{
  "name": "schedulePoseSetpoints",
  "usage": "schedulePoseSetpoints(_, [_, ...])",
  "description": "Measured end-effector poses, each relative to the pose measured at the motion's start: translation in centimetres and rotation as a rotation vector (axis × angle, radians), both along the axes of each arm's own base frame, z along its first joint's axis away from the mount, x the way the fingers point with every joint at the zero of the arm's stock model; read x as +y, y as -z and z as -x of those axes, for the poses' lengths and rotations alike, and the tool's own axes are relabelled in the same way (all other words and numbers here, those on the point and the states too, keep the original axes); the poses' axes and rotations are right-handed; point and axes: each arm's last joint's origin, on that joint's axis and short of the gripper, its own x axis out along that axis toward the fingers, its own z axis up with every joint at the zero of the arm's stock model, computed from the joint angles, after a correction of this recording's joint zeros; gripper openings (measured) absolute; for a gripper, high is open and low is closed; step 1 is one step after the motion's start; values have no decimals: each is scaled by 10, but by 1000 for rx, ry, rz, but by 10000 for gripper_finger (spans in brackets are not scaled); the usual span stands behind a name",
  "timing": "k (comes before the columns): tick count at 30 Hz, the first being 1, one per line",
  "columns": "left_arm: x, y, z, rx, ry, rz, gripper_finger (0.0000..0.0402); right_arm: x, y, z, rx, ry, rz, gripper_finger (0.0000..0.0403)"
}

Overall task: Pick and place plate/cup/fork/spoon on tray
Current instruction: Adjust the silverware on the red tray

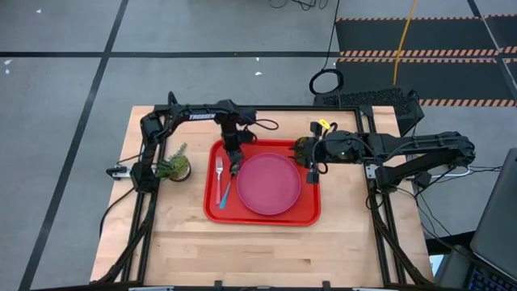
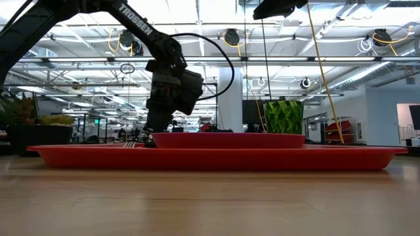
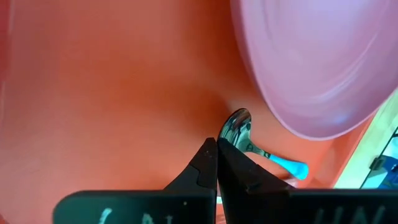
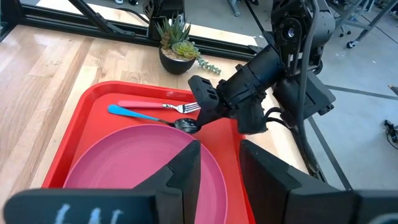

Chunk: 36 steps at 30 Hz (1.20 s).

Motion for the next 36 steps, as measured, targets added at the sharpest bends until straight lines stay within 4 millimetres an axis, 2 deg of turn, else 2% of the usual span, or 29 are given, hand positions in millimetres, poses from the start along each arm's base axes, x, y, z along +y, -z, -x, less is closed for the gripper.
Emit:
schedulePoseSetpoints(22, [10, -1, 6, 4, -81, 55, 0, 0, 2, 1, 18, 1, -2, 105])
schedulePoseSetpoints(36, [21, 0, 12, 3, -62, 6, 0, 0, 3, 1, 27, 11, -21, 105])
